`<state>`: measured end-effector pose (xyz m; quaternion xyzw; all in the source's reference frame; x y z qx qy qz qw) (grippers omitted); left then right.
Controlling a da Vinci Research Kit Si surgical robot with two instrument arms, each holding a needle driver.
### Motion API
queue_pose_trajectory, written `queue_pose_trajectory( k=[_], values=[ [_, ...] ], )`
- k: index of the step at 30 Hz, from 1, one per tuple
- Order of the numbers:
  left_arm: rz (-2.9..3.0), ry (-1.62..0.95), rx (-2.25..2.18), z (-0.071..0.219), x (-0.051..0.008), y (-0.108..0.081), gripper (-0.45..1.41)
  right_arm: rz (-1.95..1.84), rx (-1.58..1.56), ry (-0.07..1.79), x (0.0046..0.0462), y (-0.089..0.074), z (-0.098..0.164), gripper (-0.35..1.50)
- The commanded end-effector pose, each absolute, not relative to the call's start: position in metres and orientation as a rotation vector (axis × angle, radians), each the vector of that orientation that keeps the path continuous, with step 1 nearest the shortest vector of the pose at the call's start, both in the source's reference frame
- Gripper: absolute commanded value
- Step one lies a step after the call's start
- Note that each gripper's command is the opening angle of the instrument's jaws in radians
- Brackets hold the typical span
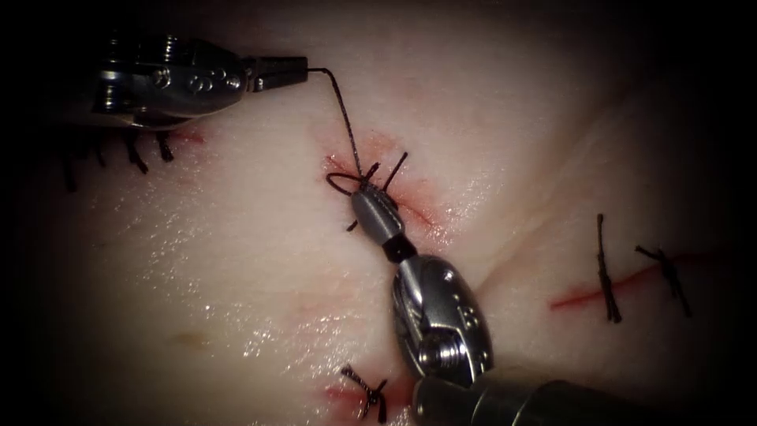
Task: Wound Closure
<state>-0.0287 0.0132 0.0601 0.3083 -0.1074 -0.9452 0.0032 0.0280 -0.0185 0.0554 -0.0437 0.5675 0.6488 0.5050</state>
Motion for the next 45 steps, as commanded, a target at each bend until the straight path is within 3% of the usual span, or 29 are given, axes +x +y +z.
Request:
queue_pose_trajectory(
  k=[1, 14, 25, 30, 45],
  values=[
    [-2.974, -0.342, 0.963, 0.061, -0.0298, 0.014, -0.45, 1.562, -0.099, 1.363, 0.0289, -0.019, 0.056, -0.35],
    [-3.033, -0.390, 1.008, 0.064, -0.0329, 0.023, -0.45, 1.511, -0.067, 1.295, 0.0292, -0.023, 0.058, -0.35],
    [-3.124, -0.598, 1.171, 0.066, -0.0318, 0.028, -0.45, 1.379, -0.112, 1.273, 0.0292, -0.024, 0.058, -0.35],
    [-3.200, -0.662, 1.269, 0.066, -0.0308, 0.030, -0.45, 1.087, -0.236, 1.251, 0.0283, -0.025, 0.058, -0.35],
    [-3.221, -0.687, 1.353, 0.065, -0.0280, 0.033, -0.45, 0.859, -0.291, 1.276, 0.0268, -0.026, 0.058, -0.35]
  ],
)
